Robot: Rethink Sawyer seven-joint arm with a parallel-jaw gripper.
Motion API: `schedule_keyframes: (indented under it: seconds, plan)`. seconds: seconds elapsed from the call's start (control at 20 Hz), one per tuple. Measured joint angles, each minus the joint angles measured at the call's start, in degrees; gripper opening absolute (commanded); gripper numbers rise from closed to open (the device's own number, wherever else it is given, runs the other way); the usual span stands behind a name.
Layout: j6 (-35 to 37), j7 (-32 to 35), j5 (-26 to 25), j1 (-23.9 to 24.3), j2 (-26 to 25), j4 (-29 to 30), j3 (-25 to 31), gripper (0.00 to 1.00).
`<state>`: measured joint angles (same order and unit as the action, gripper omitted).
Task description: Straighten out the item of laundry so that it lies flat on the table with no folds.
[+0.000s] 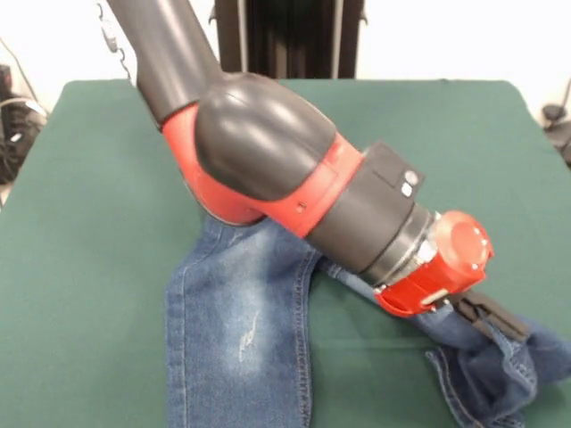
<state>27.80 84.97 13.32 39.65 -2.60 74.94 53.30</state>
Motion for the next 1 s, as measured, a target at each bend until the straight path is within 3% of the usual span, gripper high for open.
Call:
schedule_keyframes:
  seconds: [0.15, 0.4, 0.8, 0.85, 1.0]
  plan:
    - [0.02, 0.0, -6.34, -2.12, -0.13, -1.31, -2.6, 0.0]
    - [0.13, 0.0, -12.57, -5.21, 1.66, -2.42, -7.29, 0.0]
    - [1.62, 0.0, -16.75, -7.58, 4.98, -3.93, -10.71, 0.0]
    - [2.16, 0.0, -17.54, -8.03, 5.83, -4.69, -11.71, 1.0]
    - [2.65, 0.01, -17.57, -8.28, 6.4, -4.71, -11.65, 1.0]
